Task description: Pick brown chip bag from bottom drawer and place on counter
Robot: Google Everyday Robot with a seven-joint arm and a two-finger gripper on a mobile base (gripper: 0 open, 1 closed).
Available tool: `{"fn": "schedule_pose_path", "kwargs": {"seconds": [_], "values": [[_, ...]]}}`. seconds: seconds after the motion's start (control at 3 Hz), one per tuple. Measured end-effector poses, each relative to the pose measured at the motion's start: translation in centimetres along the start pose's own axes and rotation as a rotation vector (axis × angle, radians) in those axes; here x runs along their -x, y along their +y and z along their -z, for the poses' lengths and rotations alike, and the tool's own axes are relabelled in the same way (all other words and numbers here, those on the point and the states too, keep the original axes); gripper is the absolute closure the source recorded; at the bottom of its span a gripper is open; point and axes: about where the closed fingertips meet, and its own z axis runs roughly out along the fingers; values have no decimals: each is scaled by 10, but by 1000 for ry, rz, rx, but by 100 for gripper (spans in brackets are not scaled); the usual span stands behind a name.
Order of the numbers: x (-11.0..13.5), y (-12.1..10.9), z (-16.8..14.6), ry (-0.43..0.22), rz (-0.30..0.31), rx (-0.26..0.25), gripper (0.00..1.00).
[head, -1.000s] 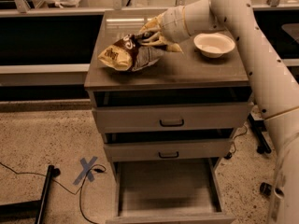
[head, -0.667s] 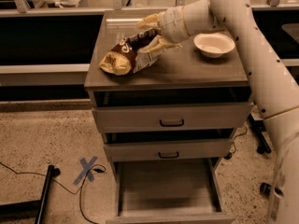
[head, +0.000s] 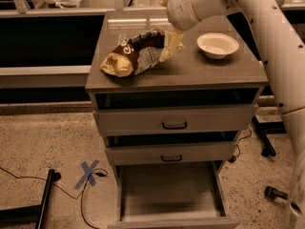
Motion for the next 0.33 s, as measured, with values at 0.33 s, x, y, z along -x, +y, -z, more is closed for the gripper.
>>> {"fn": "schedule_pose_path", "kwargs": {"seconds": [0.33], "values": [[5, -3, 3, 3, 8, -1, 0]]}}
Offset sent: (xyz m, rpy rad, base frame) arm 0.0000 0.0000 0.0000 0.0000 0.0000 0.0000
